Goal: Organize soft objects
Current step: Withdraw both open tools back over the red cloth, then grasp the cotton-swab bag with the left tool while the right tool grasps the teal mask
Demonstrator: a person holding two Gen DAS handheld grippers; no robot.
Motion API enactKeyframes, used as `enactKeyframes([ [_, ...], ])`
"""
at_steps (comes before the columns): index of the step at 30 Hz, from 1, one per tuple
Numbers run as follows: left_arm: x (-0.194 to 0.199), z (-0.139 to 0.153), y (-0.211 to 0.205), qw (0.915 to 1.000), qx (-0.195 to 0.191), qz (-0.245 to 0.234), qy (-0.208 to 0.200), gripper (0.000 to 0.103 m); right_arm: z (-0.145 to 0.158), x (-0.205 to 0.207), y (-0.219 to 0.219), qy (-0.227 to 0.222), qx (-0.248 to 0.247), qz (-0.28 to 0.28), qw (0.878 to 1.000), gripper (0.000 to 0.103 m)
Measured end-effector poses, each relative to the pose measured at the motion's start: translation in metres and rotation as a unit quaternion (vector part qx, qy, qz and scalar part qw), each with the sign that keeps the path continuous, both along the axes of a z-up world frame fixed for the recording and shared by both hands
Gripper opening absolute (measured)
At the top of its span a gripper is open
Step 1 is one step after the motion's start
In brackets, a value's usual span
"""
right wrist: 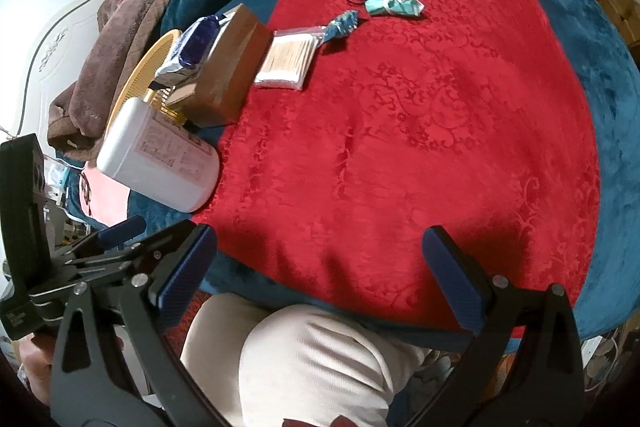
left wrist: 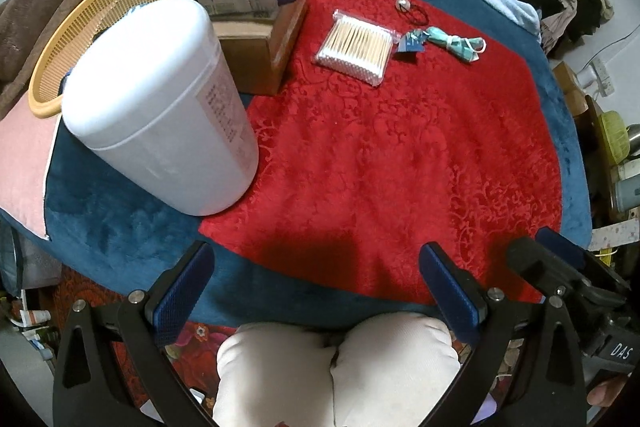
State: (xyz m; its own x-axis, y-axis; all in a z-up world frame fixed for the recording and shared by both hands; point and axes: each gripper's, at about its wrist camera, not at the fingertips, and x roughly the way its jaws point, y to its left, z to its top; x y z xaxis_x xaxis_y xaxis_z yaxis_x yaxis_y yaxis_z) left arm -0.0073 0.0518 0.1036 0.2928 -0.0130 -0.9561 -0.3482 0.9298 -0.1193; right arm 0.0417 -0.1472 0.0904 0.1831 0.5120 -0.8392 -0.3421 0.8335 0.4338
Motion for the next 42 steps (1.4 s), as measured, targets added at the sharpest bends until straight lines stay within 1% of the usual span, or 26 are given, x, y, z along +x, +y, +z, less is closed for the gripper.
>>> enactKeyframes([
  [19,0.018,-0.026,-0.008,0.9995,0.002,-0.004,0.032,0.102,-0.028,0.015,-0.011,0.034,0.002,-0.006,0.999,0.103],
  [30,0.041,-0.050,-0.012,0.9990,0.000,0.001,0.044,0.102,-0.048,0.030,-0.021,0.054,0.005,-0.015,0.998,0.103],
  [33,0.054,-0.053,-0.013,0.9993,0.000,0.010,0.035,0.102,-0.054,0.037,-0.027,0.059,0.005,-0.023,0.998,0.103],
  [37,0.077,-0.051,-0.017,0.9998,0.005,0.017,0.005,0.102,-0.058,0.050,-0.036,0.059,0.010,-0.039,0.997,0.103],
  [40,0.100,-0.046,-0.023,0.9993,0.027,0.012,-0.024,0.102,-0.058,0.060,-0.043,0.054,0.019,-0.051,0.997,0.103],
  [42,0.118,-0.045,-0.026,0.9979,0.049,0.005,-0.042,0.102,-0.055,0.067,-0.048,0.047,0.026,-0.057,0.997,0.103],
])
